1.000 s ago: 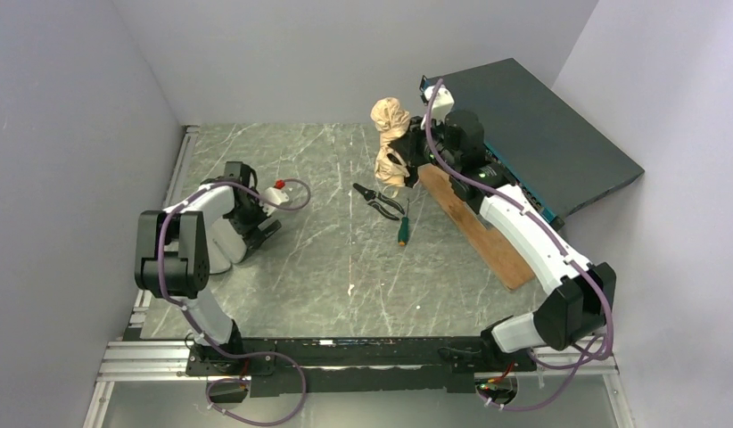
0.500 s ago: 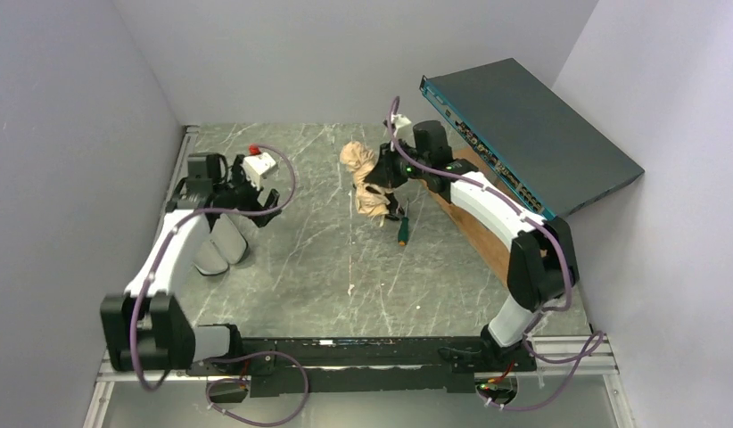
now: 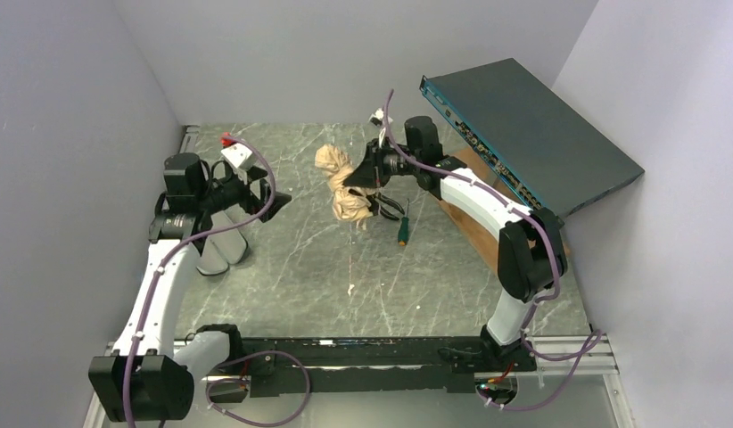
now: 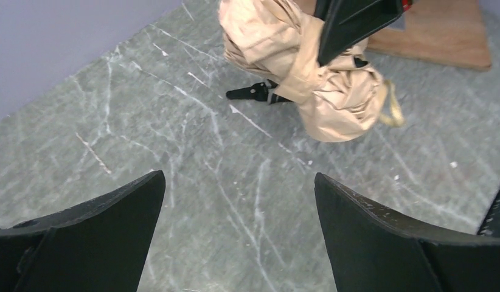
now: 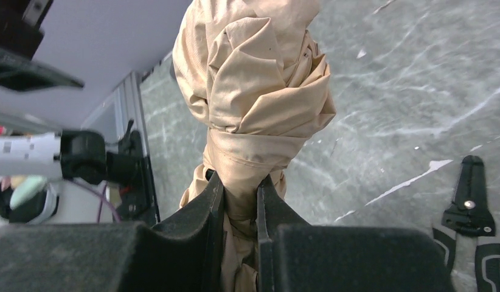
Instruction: Open the umbrella
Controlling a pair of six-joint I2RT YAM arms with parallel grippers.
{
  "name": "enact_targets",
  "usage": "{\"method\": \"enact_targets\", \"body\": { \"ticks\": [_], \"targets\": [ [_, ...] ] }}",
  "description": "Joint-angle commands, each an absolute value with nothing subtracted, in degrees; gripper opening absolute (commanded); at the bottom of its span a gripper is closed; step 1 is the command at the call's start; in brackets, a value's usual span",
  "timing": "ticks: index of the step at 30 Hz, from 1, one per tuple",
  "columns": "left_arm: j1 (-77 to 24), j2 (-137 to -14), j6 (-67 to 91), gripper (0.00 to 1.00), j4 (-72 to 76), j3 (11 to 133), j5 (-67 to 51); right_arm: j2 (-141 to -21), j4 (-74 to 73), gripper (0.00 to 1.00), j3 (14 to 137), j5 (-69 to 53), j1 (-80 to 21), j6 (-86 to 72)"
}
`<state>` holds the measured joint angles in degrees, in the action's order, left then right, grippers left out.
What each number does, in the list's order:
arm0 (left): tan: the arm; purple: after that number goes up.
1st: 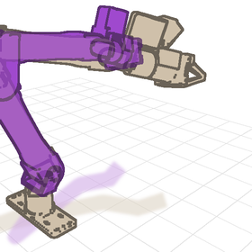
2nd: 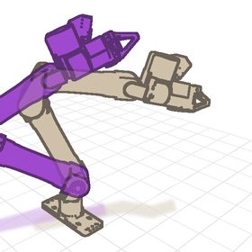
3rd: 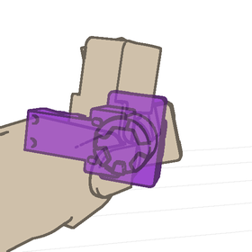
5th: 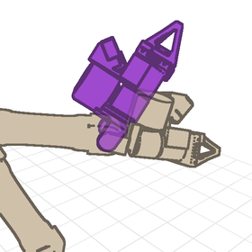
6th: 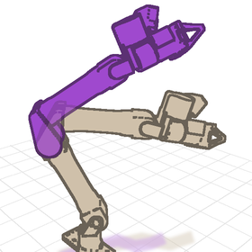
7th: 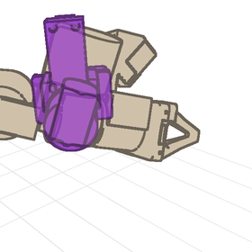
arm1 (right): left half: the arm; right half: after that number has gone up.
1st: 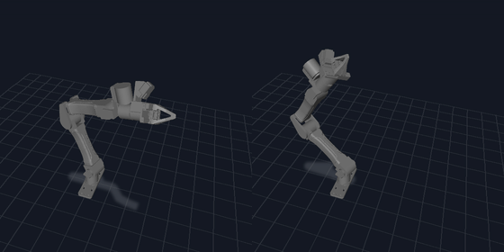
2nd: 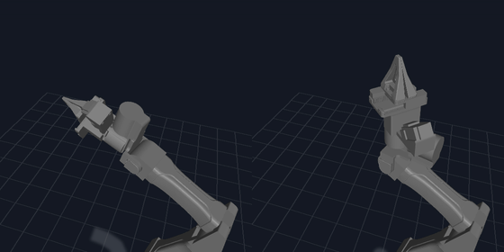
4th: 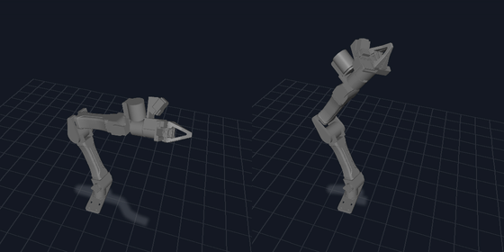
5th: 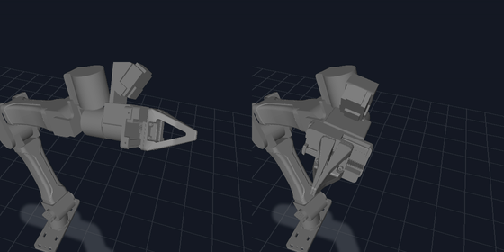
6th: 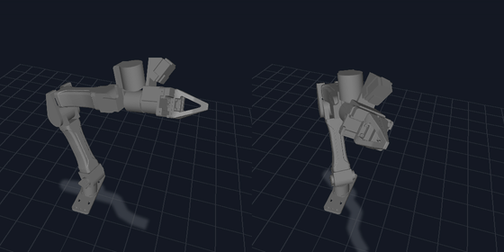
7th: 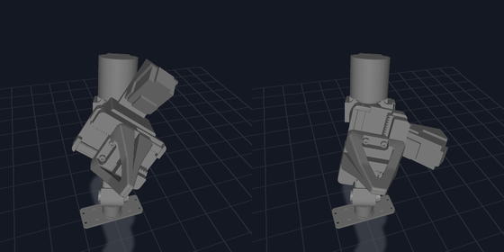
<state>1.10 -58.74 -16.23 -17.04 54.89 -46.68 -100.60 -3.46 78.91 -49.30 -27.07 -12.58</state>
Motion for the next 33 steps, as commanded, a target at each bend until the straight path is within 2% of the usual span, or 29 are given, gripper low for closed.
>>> {"method": "enact_targets", "body": {
  "ticks": [1,5,8,12,18,26,28,33],
  "targets": [
    [0.36,-56.9,0.73,0.99,-11.0,56.03,-47.04,-96.86,7.84,0.0,83.34,-38.61,-27.17,-25.44],
    [-5.46,-55.2,12.25,0.99,-6.15,54.14,-43.18,-98.34,0.56,0.0,92.16,-19.76,-27.91,-31.96],
    [-10.87,-55.46,14.21,0.99,-7.67,53.53,-38.78,-99.44,-1.46,0.0,95.29,-14.0,-27.72,-40.22],
    [-15.91,-58.59,12.53,0.99,-5.57,54.89,-35.04,-99.64,-2.64,0.0,96.13,-12.95,-28.52,-48.29],
    [-18.69,-62.81,21.08,0.99,-1.19,58.82,-32.74,-97.42,1.34,0.0,92.47,-12.91,-30.29,-49.19],
    [-20.03,-64.36,23.73,0.99,1.08,57.35,-27.98,-95.49,3.47,0.0,90.55,-13.91,-31.44,-49.19],
    [-20.04,-64.91,23.7,0.94,2.11,57.42,-28.35,-94.91,4.7,0.0,89.49,-14.69,-31.58,-49.23],
    [-20.04,-66.12,24.29,0.73,5.86,57.06,-31.58,-94.02,5.96,0.0,88.01,-15.11,-31.72,-49.07]
  ]
}}
